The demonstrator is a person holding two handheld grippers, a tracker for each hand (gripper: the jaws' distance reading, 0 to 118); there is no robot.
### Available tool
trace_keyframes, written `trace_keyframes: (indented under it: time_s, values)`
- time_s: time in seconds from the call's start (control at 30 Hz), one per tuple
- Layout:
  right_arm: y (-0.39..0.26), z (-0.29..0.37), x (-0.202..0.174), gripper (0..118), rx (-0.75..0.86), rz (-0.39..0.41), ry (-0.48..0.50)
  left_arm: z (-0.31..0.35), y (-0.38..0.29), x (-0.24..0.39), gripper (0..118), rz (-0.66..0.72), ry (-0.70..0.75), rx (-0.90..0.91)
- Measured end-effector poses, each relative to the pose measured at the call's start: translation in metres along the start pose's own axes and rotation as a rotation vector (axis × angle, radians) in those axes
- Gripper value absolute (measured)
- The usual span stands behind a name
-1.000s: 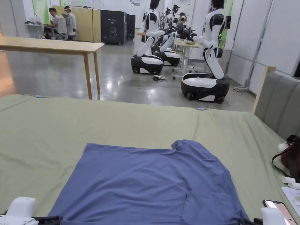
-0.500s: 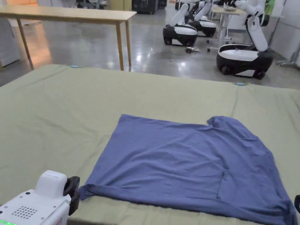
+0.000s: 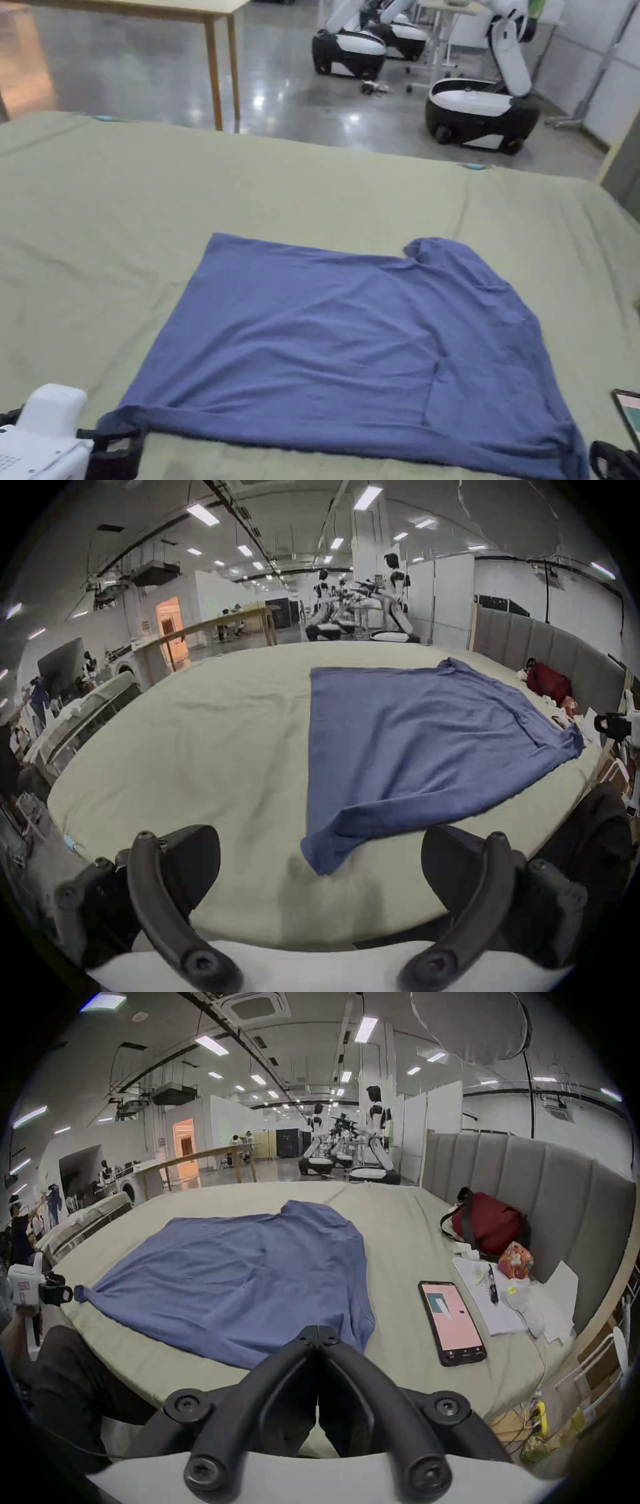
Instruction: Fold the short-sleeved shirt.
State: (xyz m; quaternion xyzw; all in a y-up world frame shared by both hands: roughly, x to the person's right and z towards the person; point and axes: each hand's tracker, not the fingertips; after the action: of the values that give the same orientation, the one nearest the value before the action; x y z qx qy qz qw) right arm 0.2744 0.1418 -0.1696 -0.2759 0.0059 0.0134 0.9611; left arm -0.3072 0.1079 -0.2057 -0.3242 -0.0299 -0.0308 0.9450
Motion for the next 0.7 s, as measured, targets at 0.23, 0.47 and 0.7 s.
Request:
trace_keyframes:
  time_s: [0.23,0.47,0.7]
  values:
    - [-0.008,-0.018,0.016,10,-0.066,0.019,-0.033,-0.02,0.009,-0.001,7,0.043,-0.068,-0.068]
    - [-0.013,-0.053,0.023,87,-0.12,0.039,-0.038,-0.013,0.019,0.004,6,0.024,-0.065,-0.058]
    - [-0.013,-0.084,0.028,6,-0.207,-0.027,0.043,-0.011,0.027,0.0,6,0.011,-0.051,-0.066]
